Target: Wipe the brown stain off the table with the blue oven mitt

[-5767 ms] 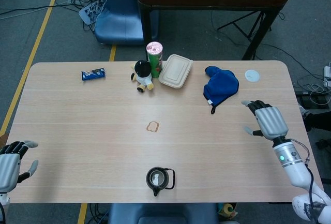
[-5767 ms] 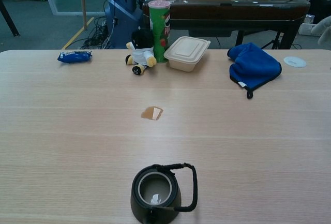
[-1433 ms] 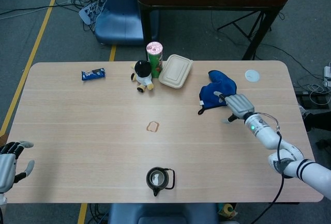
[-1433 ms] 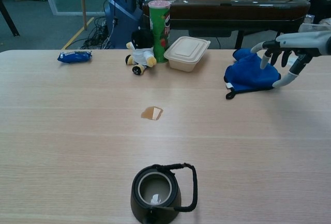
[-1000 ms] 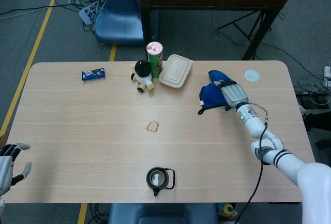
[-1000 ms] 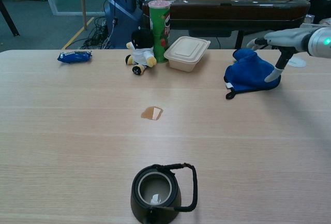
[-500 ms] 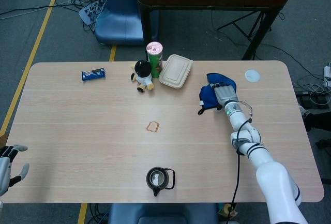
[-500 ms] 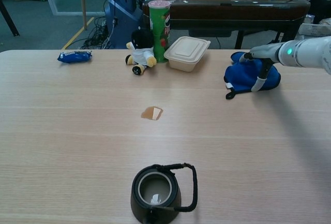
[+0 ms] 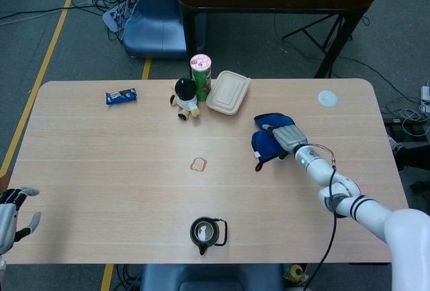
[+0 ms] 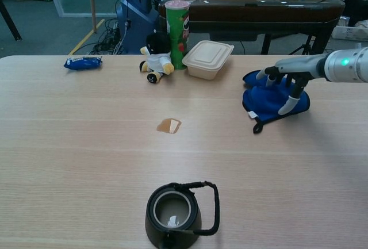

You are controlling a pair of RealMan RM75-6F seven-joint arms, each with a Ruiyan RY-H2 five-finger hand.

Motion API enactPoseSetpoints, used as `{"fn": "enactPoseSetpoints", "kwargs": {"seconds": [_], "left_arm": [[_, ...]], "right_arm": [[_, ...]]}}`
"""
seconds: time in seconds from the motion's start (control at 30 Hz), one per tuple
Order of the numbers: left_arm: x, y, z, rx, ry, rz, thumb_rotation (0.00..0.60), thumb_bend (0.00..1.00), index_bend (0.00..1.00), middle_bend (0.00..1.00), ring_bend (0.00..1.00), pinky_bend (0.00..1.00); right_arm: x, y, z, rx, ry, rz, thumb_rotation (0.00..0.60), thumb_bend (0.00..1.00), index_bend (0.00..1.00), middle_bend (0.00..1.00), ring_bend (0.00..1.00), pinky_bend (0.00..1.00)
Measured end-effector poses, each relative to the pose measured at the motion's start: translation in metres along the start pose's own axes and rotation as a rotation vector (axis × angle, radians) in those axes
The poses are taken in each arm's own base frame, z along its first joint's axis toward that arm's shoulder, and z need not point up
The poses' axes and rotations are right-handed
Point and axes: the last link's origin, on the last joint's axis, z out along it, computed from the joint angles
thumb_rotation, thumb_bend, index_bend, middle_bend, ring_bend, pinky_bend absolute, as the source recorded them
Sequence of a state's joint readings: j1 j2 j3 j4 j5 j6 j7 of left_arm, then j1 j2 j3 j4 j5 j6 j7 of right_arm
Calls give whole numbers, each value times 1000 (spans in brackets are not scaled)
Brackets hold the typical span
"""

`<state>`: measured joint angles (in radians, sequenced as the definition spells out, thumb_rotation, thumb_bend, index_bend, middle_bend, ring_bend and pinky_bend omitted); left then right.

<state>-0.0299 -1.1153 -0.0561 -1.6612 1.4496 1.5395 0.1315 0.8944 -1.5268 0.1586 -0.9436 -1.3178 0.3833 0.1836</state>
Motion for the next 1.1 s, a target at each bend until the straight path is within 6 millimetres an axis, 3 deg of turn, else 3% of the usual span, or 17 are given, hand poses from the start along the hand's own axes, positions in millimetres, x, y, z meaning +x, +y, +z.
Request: {"fn": "enactPoseSetpoints", "kwargs": {"seconds": [0.2,0.3,0.5,0.83,0.93,1.0,1.1], "left_arm": [[0,3,2,-12,0,-3,600,302,349,320,258,260],[0,4,2,-15,0,-6,600,301,349,320,258,260],[0,2,-1,-2,0,-6,600,301,349,320,258,260],[0,1,-2,7,0,-6,600,301,349,320,258,260],[0,1,-3,8,-2,-6,600,302,349,320,258,260],[0,0,-3,9,0,-7,600,301,349,320,258,260],[1,0,-3,9,1,-6,600,302,349,320,258,260]], "right_arm": [[8,15,-56,59,43,23,600,135,0,259,214,253],[12,22,-65,56,91,21,600,109,0,220,186,254],[5,22,-45,18,139,-64,600,0,0,137,74,180],[-13,9,0,-47,116,-109,600,0,0,118,55,156],[-18,8,10,-65,86,-124,600,59,5,161,69,159],[-20,6,16,-74,76,-134,600,186,86,231,126,219],[-22,4,22,-83,77,-147,600,287,301,348,240,364]]}}
